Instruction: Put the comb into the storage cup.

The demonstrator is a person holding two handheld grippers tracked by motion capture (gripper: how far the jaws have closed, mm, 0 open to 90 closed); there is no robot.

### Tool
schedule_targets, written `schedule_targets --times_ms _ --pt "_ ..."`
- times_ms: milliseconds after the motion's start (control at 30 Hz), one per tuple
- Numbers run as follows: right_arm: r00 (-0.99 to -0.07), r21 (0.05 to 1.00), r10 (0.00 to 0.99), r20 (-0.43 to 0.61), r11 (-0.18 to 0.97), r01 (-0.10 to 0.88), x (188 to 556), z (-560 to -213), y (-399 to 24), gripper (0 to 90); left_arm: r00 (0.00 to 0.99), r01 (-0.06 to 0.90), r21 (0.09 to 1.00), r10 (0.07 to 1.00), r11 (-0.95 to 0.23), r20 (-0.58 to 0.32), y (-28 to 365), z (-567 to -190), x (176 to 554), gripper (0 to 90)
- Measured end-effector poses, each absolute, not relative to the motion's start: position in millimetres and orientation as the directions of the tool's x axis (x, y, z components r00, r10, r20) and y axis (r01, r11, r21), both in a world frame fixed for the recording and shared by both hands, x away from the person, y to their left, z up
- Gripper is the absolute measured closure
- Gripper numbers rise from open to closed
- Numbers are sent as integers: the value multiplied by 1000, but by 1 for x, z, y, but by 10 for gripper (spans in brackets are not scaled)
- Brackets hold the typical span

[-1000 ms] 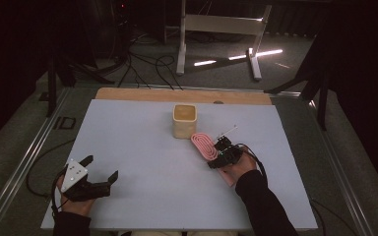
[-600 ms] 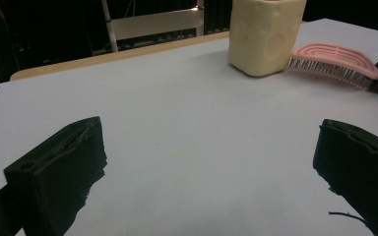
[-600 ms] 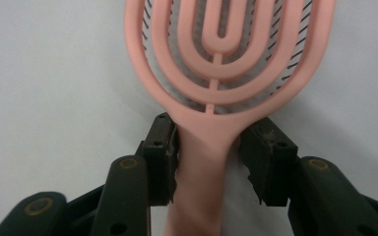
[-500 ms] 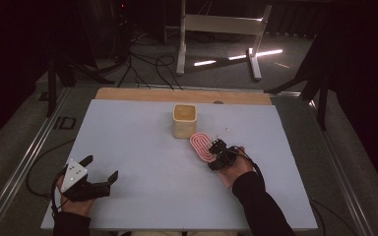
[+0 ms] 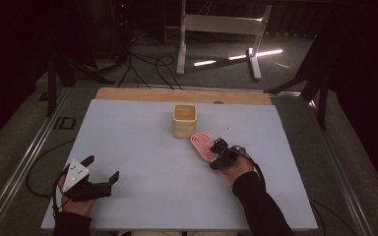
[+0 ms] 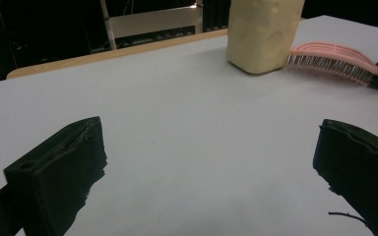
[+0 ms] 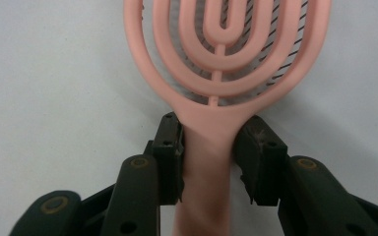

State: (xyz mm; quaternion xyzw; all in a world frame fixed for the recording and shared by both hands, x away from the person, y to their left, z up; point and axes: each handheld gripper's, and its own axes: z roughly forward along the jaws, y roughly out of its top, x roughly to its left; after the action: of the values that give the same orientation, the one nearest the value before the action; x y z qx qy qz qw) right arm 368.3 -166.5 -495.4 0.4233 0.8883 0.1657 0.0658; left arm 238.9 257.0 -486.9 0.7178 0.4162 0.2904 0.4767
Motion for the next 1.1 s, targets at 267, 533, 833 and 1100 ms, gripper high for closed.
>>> schedule_targets --times_ms 267,533,833,1100 --pt "-639 350 769 -6 600 719 364 -495 -164 687 481 322 926 877 -195 18 258 -487 239 2" --pt "-633 380 774 1 585 716 360 -495 -169 703 477 324 926 879 -192 15 259 -487 239 2" --pt "-635 412 772 -11 582 701 354 -492 -176 705 479 326 925 878 -195 17 258 -487 239 1" --pt "-633 445 774 -8 570 691 350 -486 -179 705 479 330 923 878 -198 17 258 -488 239 1"
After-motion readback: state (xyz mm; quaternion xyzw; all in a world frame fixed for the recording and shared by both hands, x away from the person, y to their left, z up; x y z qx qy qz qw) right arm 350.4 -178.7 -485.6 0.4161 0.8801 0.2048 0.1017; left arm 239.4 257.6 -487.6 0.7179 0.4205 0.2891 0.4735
